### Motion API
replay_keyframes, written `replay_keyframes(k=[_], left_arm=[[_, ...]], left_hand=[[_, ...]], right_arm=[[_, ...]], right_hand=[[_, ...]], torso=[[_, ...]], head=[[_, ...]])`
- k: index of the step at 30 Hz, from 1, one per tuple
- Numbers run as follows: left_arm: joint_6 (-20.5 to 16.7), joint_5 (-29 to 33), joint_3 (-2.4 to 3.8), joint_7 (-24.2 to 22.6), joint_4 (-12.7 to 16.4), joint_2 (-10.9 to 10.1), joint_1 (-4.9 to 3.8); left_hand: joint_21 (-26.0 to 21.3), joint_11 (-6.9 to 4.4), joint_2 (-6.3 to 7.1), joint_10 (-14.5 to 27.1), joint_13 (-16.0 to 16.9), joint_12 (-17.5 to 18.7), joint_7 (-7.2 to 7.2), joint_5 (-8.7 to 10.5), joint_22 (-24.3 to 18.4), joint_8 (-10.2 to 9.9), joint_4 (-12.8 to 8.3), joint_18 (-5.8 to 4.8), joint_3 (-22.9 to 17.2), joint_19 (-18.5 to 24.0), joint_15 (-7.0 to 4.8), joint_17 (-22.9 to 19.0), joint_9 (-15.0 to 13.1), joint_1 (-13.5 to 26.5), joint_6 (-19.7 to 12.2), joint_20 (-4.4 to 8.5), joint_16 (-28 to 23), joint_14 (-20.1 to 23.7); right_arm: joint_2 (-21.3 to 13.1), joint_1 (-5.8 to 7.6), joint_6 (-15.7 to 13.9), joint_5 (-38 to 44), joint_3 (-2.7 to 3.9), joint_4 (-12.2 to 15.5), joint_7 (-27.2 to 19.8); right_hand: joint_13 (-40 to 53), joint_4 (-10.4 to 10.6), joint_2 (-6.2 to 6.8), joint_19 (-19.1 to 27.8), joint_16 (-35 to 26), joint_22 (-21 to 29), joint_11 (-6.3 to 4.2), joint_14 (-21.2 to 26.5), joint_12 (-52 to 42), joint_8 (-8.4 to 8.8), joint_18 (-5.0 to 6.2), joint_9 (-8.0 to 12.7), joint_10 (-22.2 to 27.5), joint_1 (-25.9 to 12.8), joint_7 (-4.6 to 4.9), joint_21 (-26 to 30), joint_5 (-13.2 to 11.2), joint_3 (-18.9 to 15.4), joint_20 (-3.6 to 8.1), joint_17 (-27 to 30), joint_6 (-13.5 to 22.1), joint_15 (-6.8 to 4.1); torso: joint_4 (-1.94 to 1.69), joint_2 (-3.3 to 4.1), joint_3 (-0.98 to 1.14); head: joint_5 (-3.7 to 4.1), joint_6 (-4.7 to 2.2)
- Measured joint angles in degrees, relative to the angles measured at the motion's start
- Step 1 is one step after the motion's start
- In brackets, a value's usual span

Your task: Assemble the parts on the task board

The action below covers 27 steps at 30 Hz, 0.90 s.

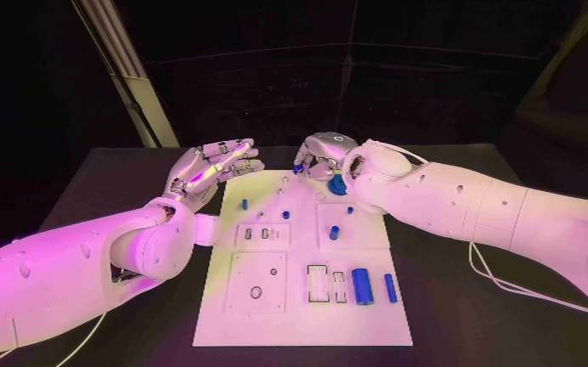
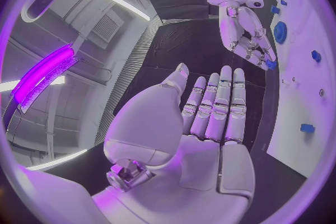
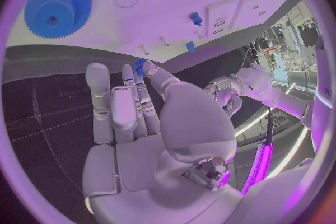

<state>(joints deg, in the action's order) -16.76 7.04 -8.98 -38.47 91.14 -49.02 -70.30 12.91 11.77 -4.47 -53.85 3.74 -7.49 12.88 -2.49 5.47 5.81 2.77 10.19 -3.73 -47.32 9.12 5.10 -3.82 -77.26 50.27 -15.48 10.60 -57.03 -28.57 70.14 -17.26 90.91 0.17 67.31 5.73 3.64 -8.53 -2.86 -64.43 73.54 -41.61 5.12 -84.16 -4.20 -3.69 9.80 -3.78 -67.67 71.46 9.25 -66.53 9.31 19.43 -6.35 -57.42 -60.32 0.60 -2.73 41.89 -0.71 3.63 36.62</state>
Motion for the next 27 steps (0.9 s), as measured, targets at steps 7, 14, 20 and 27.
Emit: replay_keyframes(k=[7, 14, 20, 27], left_arm=[[-0.03, 0.10, 0.00, 0.00, 0.08, 0.00, -0.10], [-0.05, 0.16, 0.00, 0.00, 0.06, 0.12, -0.17], [-0.08, 0.20, 0.01, 0.00, 0.06, 0.18, -0.25], [-0.09, 0.23, 0.01, 0.01, 0.08, 0.21, -0.31]], left_hand=[[0.00, 0.00, 0.00, 0.00, 0.00, 0.00, 0.00, 0.00, 0.00, 0.00, -0.17, 0.00, -0.17, 0.00, 0.21, 0.00, 0.00, 0.00, 0.00, 0.00, 0.00, -0.21], [0.00, 0.00, 0.00, 0.00, 0.00, 0.00, 0.00, 0.00, 0.01, 0.00, -0.17, 0.00, -0.17, 0.00, 0.21, 0.01, -0.01, 0.00, 0.00, 0.00, 0.00, -0.21], [0.00, 0.00, 0.00, 0.00, 0.01, 0.00, 0.00, 0.00, 0.01, 0.00, -0.17, 0.00, -0.17, 0.00, 0.21, 0.01, -0.01, 0.00, 0.00, 0.00, 0.00, -0.21], [0.00, 0.00, 0.00, 0.00, 0.01, 0.00, 0.00, 0.00, 0.01, 0.00, -0.17, 0.00, -0.17, 0.00, 0.21, 0.01, -0.01, 0.00, 0.00, 0.00, 0.00, -0.21]], right_arm=[[1.59, 0.08, 0.74, -0.06, -0.02, -1.22, 0.58], [3.12, 0.15, 2.24, -0.06, -0.03, -2.41, 0.73], [4.30, 0.15, 3.41, -0.04, -0.04, -3.64, 0.88], [4.90, 0.15, 4.30, 0.20, -0.05, -4.15, 1.31]], right_hand=[[0.00, 0.23, 0.58, 0.00, 0.00, 0.00, 0.00, 0.00, 0.00, 0.12, 0.00, -0.06, 0.00, 0.01, 0.00, 0.00, 0.00, 0.23, 0.00, 0.00, 0.00, 0.00], [0.00, 0.47, 0.58, 0.00, 0.22, -0.09, 0.00, 0.00, 0.00, 0.22, 0.00, -0.04, 0.00, 0.01, -0.22, 0.00, 0.00, 0.47, 0.00, 0.01, -0.21, 0.00], [0.00, 0.83, 0.89, 0.00, 0.23, -0.08, 0.00, 0.00, 0.00, 0.02, 0.00, -0.03, 0.00, -0.30, -0.23, -0.21, -0.30, 0.58, 0.00, -0.05, -0.22, 0.00], [0.00, 1.39, 1.47, 0.00, 0.39, -0.14, 0.00, 0.00, 0.00, -0.08, 0.00, -0.03, 0.00, -0.38, -0.23, -0.21, -0.30, 0.68, 0.00, -0.15, -0.22, 0.00]], torso=[[-0.23, 0.24, -0.12], [-0.32, 0.28, -0.18], [-0.32, 0.30, -0.22], [-0.32, 0.35, -0.21]], head=[[0.09, -0.15], [-0.18, -0.08], [-0.36, -0.10], [-0.58, -0.14]])
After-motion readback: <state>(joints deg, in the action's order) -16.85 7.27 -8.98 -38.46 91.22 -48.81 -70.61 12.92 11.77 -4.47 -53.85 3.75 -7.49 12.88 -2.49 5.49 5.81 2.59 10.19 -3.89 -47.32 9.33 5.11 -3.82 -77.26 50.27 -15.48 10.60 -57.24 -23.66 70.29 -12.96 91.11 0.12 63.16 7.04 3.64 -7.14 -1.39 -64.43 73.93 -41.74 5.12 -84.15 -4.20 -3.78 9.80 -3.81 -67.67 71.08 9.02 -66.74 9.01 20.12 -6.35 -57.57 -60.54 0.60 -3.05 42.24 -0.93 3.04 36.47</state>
